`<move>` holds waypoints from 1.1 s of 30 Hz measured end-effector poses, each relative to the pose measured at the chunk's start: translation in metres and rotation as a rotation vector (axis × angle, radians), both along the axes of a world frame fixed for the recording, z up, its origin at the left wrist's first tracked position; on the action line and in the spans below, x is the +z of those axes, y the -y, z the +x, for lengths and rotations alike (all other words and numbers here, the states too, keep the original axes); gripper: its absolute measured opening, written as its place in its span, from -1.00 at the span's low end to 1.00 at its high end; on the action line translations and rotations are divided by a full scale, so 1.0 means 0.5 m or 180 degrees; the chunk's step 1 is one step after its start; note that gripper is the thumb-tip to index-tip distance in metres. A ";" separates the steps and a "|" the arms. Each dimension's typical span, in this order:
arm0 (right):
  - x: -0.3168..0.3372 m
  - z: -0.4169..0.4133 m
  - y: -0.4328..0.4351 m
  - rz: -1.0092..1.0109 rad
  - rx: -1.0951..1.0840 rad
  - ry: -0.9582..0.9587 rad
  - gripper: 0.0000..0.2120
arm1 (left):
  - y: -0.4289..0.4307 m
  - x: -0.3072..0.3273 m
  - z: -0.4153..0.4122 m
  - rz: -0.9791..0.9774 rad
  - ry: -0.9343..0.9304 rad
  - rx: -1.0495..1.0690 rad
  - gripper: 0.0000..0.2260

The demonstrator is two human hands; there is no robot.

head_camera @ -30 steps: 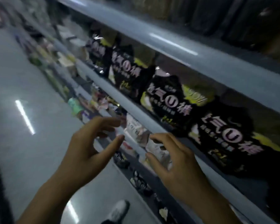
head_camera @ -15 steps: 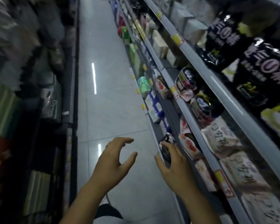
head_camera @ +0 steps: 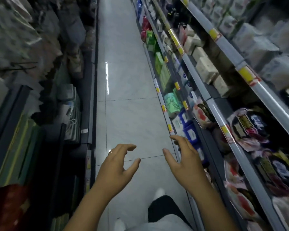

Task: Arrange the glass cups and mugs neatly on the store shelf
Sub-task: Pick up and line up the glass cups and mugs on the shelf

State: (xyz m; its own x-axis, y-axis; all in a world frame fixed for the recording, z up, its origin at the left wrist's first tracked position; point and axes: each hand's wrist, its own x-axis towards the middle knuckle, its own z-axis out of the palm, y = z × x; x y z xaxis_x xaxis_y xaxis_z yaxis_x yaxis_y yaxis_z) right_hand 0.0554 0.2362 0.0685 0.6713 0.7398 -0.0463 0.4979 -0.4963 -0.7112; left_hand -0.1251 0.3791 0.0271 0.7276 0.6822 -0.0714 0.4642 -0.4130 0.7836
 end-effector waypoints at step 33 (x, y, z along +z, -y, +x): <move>-0.030 0.883 -1.333 -0.0355 -0.0598 0.0013 -0.59 | -1.400 0.037 0.965 0.0053 -0.0002 -0.0702 -0.67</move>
State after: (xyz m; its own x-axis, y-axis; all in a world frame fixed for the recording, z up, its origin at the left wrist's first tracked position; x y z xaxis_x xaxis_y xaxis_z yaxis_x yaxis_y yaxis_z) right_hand 0.4970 0.9029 0.0535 0.7972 0.5921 -0.1180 0.3919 -0.6561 -0.6449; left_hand 0.3576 1.0789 0.0456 0.8594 0.5075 -0.0619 0.3615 -0.5176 0.7755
